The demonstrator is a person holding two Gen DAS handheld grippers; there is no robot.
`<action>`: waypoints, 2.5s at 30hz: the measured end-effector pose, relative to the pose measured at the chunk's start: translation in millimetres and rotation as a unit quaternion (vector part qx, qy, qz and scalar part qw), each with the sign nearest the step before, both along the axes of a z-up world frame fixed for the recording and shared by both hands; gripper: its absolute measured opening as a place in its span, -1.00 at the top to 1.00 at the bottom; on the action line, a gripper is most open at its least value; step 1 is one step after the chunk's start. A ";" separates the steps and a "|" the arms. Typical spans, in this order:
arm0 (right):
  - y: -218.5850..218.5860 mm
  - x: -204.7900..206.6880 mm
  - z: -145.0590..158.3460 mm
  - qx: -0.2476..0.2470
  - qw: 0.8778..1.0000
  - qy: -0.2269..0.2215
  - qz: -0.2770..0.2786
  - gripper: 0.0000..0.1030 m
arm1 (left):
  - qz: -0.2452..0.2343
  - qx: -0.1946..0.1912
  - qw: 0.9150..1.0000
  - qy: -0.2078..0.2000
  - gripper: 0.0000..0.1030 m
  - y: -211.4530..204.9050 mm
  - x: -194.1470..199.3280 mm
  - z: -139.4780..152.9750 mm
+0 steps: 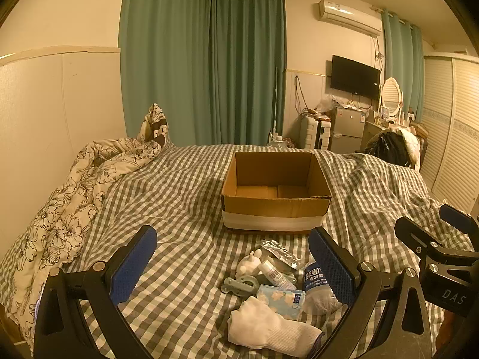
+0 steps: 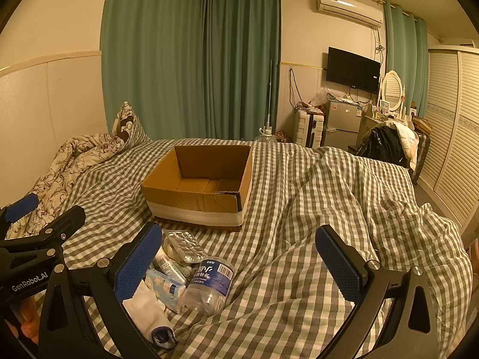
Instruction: Organize objects
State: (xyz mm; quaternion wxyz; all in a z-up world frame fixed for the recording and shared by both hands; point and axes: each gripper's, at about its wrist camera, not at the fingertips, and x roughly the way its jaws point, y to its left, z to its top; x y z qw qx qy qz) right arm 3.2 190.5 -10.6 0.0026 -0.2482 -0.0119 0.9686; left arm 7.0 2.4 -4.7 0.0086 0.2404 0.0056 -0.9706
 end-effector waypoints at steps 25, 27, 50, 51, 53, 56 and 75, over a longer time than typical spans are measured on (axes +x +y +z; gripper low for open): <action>-5.2 11.4 15.0 0.009 1.000 0.007 0.005 -0.99 | 0.006 0.008 1.000 0.017 -1.00 1.8 9.7 18.5; -6.1 18.1 21.5 0.010 1.000 0.015 0.007 -0.99 | 0.003 0.007 1.000 0.022 -1.00 2.5 14.6 23.6; 9.8 30.9 7.5 0.023 1.000 -0.014 -0.010 -0.99 | -0.008 -0.012 0.997 -0.080 -1.00 28.6 4.7 -47.8; 10.9 28.7 3.4 0.023 1.000 -0.019 -0.011 -0.99 | -0.008 -0.011 0.996 -0.093 -1.00 28.8 1.5 -56.7; 13.3 22.9 -5.3 0.022 0.999 -0.029 -0.013 -0.99 | -0.009 -0.010 0.992 -0.127 -1.00 29.1 -7.6 -80.5; 15.7 14.4 -19.6 0.021 0.999 -0.045 -0.015 -0.99 | -0.015 -0.023 0.986 -0.166 -1.00 34.9 -16.3 -112.4; -2.3 -30.7 -82.3 0.017 0.992 -0.126 0.010 -0.99 | -0.071 -0.009 0.982 -0.174 -0.17 36.8 -12.4 -124.4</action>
